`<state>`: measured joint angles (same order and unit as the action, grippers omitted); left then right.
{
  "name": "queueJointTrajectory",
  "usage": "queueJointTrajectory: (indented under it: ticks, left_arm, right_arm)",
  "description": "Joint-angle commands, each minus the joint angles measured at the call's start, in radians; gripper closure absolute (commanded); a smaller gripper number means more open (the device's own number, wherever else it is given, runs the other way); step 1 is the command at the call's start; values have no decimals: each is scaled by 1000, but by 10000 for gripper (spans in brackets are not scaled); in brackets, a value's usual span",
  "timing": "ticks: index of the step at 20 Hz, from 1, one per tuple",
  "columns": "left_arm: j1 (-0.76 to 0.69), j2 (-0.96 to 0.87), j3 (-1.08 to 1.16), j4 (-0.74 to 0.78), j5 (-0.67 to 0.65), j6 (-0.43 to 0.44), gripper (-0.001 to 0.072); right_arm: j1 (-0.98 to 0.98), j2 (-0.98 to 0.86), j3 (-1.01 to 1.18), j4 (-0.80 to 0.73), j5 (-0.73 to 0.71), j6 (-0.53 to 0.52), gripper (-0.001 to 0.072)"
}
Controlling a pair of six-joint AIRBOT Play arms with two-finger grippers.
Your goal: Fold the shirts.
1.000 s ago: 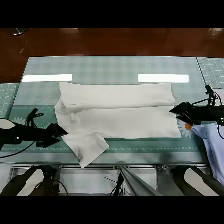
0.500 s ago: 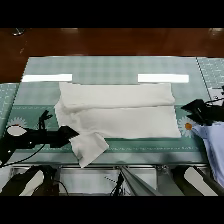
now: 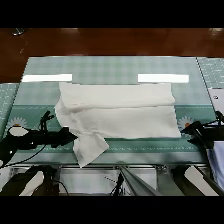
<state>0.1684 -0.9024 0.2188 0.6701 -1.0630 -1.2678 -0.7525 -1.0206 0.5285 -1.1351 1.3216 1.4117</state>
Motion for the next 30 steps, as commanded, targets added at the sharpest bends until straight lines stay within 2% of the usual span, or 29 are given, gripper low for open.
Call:
queueJointTrajectory:
  ticks: [1, 4, 13, 16, 17, 18, 19, 21, 23, 26, 28, 30]
  left_arm:
    - [0, 0, 0, -16, 11, 3, 688]
    - [0, 0, 0, -16, 14, 3, 688]
    - [0, 0, 0, -16, 17, 3, 688]
    - [0, 0, 0, -16, 17, 3, 688]
    - [0, 0, 1, -16, 16, 3, 688]
    - [0, 0, 3, -16, 16, 3, 688]
    - [5, 0, 21, -15, 4, 4, 688]
    - [26, 0, 95, -16, -47, 10, 688]
    - [53, 0, 189, -13, -89, 53, 688]
    - [89, -11, 323, 55, -63, 23, 689]
    - [80, -55, 397, 109, -10, -20, 689]
    - [66, -143, 481, 103, 27, -37, 689]
  right_arm:
    - [-4, -26, -22, 89, -13, -44, 91]
    - [-4, -88, -22, 106, -9, -47, 91]
    - [3, -217, -21, 280, -63, -153, 91]
    - [106, -217, -18, 280, -123, -147, 101]
    - [146, -217, -8, 280, -130, -144, 232]
    - [179, -217, 12, 279, -125, -145, 557]
    - [199, -217, 36, 279, -115, -147, 692]
    - [208, -217, 95, 274, -88, -141, 693]
    - [208, -217, 177, 265, -45, -137, 693]
    - [213, -217, 284, 309, -14, -103, 693]
    - [251, -217, 330, 397, -39, -135, 693]
    - [312, -221, 364, 408, -140, -133, 693]
